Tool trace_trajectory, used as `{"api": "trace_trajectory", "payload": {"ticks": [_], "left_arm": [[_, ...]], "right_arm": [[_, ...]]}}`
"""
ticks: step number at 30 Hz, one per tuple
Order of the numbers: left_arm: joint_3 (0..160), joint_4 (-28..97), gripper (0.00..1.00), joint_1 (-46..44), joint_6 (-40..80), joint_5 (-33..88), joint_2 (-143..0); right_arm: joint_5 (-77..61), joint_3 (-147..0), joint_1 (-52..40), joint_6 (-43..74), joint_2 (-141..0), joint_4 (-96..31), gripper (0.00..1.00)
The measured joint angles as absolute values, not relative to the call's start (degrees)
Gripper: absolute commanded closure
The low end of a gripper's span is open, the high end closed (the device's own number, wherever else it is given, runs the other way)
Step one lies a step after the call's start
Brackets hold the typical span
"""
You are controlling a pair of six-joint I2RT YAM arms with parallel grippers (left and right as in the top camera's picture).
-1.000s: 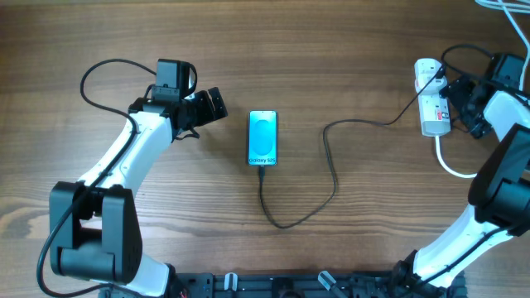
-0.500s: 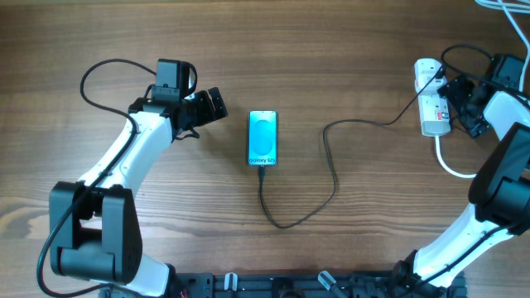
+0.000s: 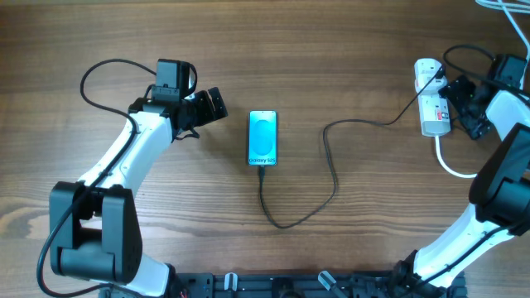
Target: Plug charger to phone and switch on socket
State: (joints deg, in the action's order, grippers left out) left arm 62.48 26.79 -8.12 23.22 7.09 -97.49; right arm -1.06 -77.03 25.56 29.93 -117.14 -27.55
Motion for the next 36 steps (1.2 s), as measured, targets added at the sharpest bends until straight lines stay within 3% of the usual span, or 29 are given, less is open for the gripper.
{"api": "trace_trajectory", "payload": {"ticks": [36], "left_arm": [[62.48,26.76,0.0,-8.12,23.22,7.07,-97.49]], "right_arm": [[0.27,-76.99,25.32,29.89,-117.14,-26.92,0.0]]}}
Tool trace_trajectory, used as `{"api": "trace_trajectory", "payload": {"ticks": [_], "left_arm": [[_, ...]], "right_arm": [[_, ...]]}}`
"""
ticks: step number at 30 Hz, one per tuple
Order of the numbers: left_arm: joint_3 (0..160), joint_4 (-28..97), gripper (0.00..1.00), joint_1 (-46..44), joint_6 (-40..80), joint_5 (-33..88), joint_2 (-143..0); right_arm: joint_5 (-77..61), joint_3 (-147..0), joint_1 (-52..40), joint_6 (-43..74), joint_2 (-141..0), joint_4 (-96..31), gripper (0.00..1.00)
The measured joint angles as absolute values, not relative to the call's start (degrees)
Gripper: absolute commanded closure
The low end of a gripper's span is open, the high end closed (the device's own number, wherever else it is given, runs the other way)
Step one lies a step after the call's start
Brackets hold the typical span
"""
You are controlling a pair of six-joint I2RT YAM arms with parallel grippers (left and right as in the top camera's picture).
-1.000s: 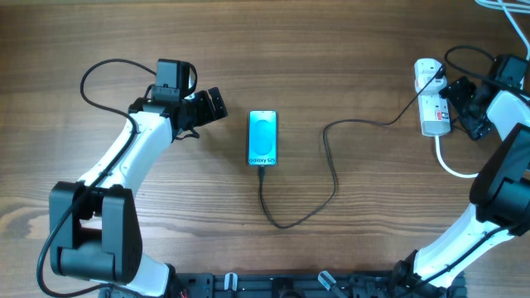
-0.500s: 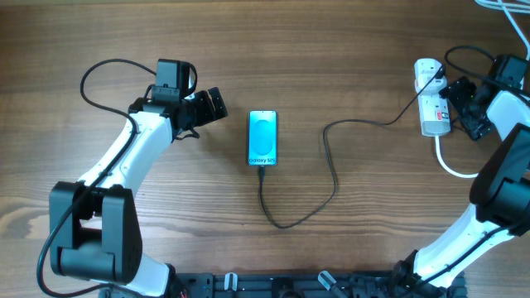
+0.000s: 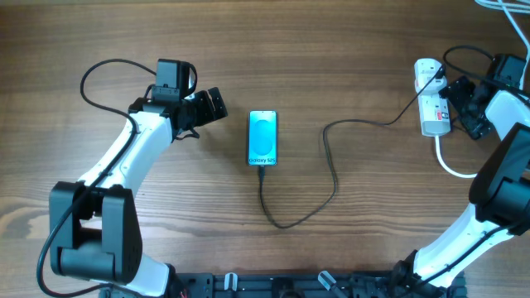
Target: Plug charger to phone and switch on socket
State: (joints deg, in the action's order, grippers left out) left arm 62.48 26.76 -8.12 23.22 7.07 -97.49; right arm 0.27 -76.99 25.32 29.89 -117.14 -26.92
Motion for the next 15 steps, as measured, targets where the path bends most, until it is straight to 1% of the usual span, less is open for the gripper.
{"api": "trace_trajectory", "payload": {"ticks": [15], "left_arm": [[62.48,26.79,0.0,-8.12,23.22,7.07,-97.49]], "right_arm": [[0.08,-77.01,24.99,29.93,-117.14,-27.29,0.0]]}}
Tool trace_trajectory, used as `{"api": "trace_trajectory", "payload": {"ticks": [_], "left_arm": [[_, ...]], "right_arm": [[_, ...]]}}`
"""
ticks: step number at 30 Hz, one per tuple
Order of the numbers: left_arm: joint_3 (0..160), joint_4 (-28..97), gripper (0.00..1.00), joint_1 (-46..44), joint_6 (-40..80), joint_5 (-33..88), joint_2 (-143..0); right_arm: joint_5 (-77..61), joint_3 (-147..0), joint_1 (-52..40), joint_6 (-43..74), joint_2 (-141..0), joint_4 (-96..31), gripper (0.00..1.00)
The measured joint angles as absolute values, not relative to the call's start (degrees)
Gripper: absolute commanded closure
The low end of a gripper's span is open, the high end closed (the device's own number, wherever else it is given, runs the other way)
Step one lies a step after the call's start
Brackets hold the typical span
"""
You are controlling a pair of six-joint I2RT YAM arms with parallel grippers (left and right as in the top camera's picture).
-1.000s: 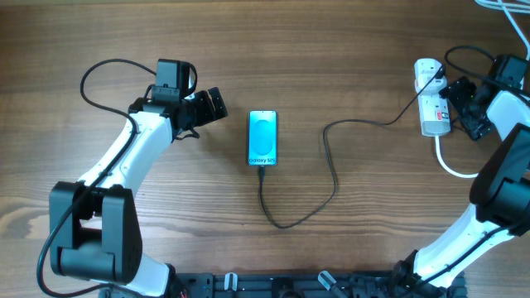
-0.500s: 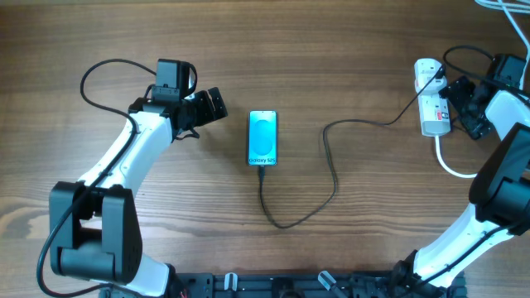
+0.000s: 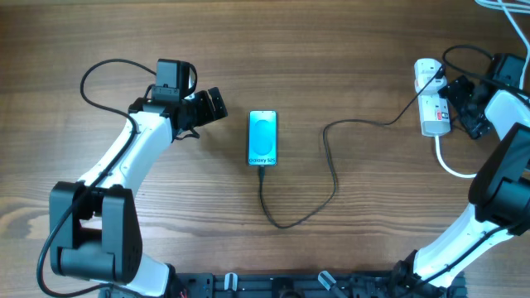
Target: Plug charger to phone and switch on socket
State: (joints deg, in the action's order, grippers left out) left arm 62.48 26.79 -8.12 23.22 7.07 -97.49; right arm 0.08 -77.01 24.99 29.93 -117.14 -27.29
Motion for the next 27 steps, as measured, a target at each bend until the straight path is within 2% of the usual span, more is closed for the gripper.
{"api": "trace_trajectory", "payload": {"ticks": [27], "left_arm": [[62.48,26.76,0.0,-8.12,23.22,7.07,-97.49]], "right_arm": [[0.6,-77.54,23.53,30.33,-116.46,-30.22,0.0]]}}
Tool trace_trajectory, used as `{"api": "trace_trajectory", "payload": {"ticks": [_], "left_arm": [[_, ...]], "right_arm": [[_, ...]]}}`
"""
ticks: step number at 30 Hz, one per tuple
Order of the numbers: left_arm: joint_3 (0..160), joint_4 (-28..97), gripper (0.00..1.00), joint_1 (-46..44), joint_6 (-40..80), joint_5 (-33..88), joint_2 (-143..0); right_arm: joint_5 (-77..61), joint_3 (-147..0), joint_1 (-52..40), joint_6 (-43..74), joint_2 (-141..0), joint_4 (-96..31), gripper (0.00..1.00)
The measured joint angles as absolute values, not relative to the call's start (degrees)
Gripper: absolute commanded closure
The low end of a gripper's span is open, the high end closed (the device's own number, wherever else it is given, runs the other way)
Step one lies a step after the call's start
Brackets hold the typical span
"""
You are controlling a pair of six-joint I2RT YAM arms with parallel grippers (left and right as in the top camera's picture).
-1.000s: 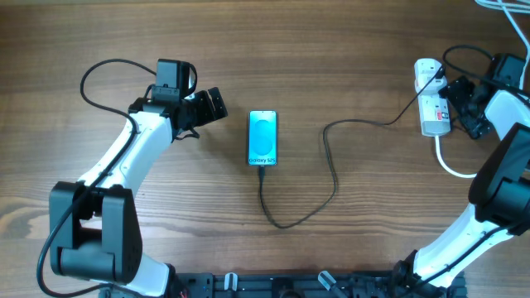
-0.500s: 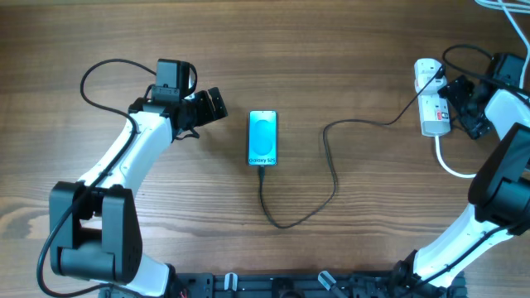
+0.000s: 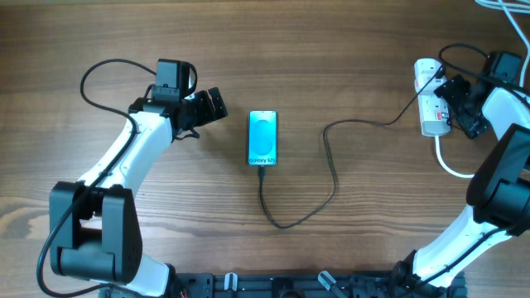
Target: Plug charger to phone and switch on socket
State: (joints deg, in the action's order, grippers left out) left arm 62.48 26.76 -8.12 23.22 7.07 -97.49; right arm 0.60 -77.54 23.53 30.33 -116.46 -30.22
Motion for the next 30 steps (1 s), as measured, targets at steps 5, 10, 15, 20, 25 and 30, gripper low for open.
{"api": "trace_trajectory", "payload": {"ticks": [5,10,15,20,25,30], "left_arm": [[62.48,26.76,0.0,-8.12,23.22,7.07,-97.49],[62.48,26.76,0.0,-8.12,23.22,7.07,-97.49],[62.48,26.76,0.0,-8.12,23.22,7.07,-97.49],[62.48,26.79,0.0,-8.12,23.22,7.07,-97.49],[62.48,26.76,0.0,-8.12,23.22,7.07,-97.49],[62.48,26.76,0.0,-8.12,23.22,7.07,-97.49]], "right_arm": [[1.45,-77.8,21.32,25.26,-115.61,-33.71,0.0],[1.32,-78.63,22.0,21.74,-114.72,-38.89,0.0],[1.54,-78.24,23.92,20.64,-114.1,-39.86,0.0],[1.54,-78.13,23.94,20.56,-114.1,-39.22,0.0],[1.78,-77.87,23.94,20.23,-114.1,-34.3,0.0],[1.98,-77.58,23.94,20.23,-114.1,-27.86,0.0]]}}
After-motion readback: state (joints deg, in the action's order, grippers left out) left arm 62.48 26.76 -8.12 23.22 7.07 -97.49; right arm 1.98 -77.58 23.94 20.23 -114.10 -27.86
